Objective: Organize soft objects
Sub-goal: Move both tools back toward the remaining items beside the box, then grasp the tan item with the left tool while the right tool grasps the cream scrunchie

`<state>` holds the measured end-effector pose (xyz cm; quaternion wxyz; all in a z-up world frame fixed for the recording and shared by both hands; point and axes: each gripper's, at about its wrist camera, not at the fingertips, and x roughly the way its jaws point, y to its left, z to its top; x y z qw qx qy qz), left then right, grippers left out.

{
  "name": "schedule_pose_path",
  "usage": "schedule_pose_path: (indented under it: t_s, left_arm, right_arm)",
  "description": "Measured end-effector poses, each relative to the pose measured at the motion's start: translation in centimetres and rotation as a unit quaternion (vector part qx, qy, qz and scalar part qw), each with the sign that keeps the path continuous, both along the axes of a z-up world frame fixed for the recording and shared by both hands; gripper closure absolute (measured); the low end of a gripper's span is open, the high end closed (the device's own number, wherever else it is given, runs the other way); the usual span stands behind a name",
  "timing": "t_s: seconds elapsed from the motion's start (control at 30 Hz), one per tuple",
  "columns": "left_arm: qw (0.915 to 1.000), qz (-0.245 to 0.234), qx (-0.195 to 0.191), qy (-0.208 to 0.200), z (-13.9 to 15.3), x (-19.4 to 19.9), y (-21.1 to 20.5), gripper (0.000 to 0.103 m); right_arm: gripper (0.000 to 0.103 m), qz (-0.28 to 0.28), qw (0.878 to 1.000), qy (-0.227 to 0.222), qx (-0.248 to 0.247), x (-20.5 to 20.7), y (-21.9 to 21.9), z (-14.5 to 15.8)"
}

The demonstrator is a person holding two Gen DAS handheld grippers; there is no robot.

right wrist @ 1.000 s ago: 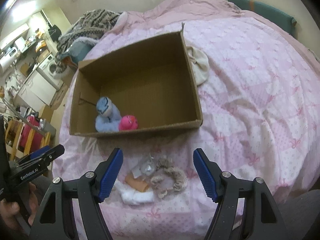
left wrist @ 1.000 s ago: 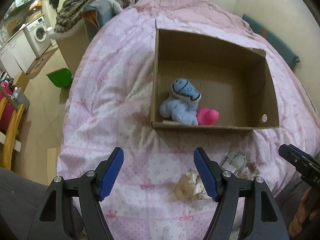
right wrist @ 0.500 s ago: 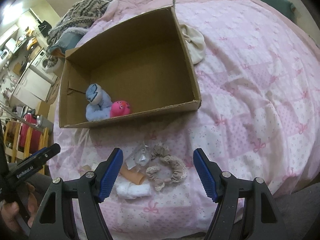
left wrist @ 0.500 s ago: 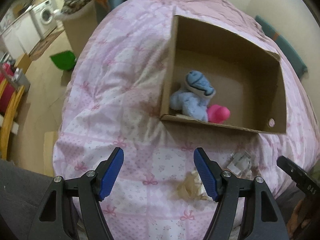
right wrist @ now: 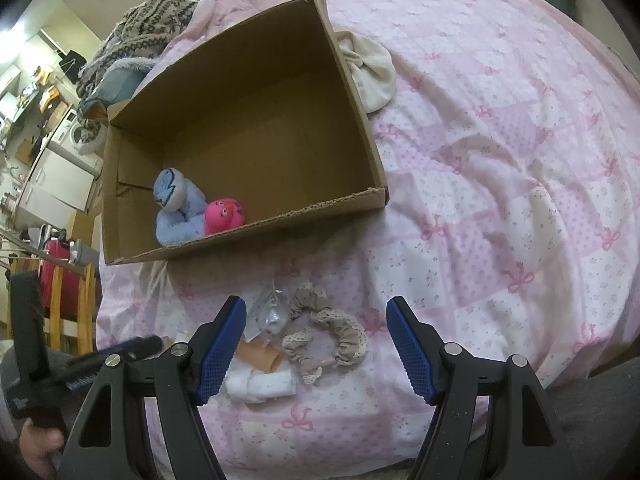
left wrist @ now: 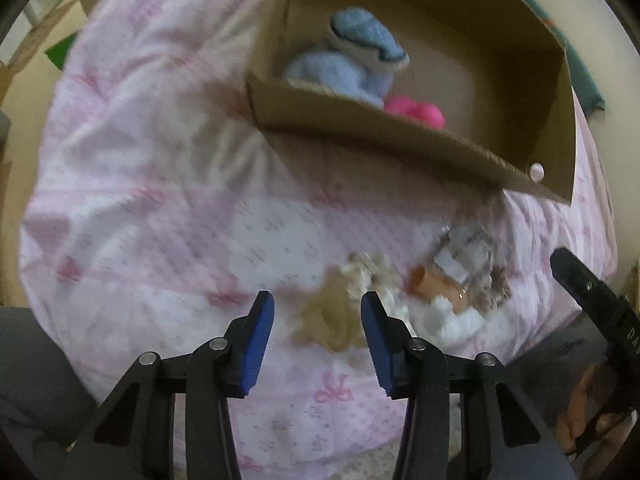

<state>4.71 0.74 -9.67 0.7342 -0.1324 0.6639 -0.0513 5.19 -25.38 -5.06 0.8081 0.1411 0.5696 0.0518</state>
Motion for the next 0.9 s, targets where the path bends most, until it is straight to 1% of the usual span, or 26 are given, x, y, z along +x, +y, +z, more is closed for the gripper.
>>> schedule_pose_path:
  t_s: [0.07, 0.1, 0.17, 0.2, 0.27, 0.33, 0.43, 0.47, 0.53, 0.6, 0.73, 0.83, 0.9]
  left_arm:
    - [1.0000, -0.008, -0.001, 0.005, -0.2, -0.1, -0.4, 0.065]
    - [0.9999, -0.012, -0.002, 0.007, -0.4, -0.2, -0.5, 0.069]
    - [0.9997, -0.017, -0.004, 0.019, -0.8, -0.2, -0.6, 0.086]
    - [0.9996, -0.015, -0.005, 0.025, -1.1, -0.2, -0.5, 0.097]
    - [0.9997, -0.001, -0.007, 0.023, -0.9, -0.3, 0.1, 0.097]
    - [0.9999, 0.004, -0.009, 0.006, 0.3, -0.2, 0.8, 0.097]
    - [0.9992, 0.012, 0.009, -0.036, 2.5, -0.4, 1.8, 0.097]
    - [0.9984, 0.017, 0.020, -0.050, 3.1, -0.5, 2.1, 0.097]
    - [0.9970, 0.024, 0.033, -0.066, 3.9, -0.5, 2.6, 0.097]
    - [0.9965, 0.026, 0.037, -0.070, 4.0, -0.3, 2.8, 0.097]
    - [0.9962, 0.017, 0.045, -0.073, 3.8, -0.3, 2.2, 0.097]
    - [0.9954, 0.006, 0.051, -0.080, 3.6, 0.0, 0.9, 0.097]
    - [0.9954, 0.002, 0.049, -0.082, 3.8, -0.1, 0.9, 0.097]
  right_arm:
    - [0.026, -0.001, 1.000, 0.001, -0.001, 0.0, 0.0, 0.0]
    - [0.026, -0.002, 1.000, 0.001, -0.001, 0.0, 0.0, -0.1]
    - [0.026, -0.004, 1.000, 0.003, -0.001, 0.1, 0.0, -0.2]
    - [0.026, -0.004, 1.000, 0.004, -0.001, 0.1, 0.0, -0.2]
    - [0.026, -0.003, 1.000, 0.005, -0.003, 0.1, 0.0, -0.3]
    - [0.026, -0.003, 1.000, 0.005, -0.004, 0.1, 0.0, -0.4]
    - [0.026, -0.006, 1.000, 0.005, -0.002, 0.0, -0.2, -0.3]
    - [0.026, -0.008, 1.000, 0.005, 0.000, 0.0, -0.3, -0.3]
    - [0.026, -0.013, 1.000, 0.008, 0.012, 0.0, -0.7, -0.4]
    - [0.026, -0.022, 0.999, 0.015, 0.026, 0.0, -1.2, -0.6]
    - [0.026, -0.028, 0.997, 0.054, 0.049, 0.2, -1.6, -2.0]
    - [0.027, -0.022, 0.996, 0.081, 0.037, 0.2, -1.2, -3.2]
    - [0.027, -0.002, 0.994, 0.104, 0.027, 0.4, -0.3, -4.2]
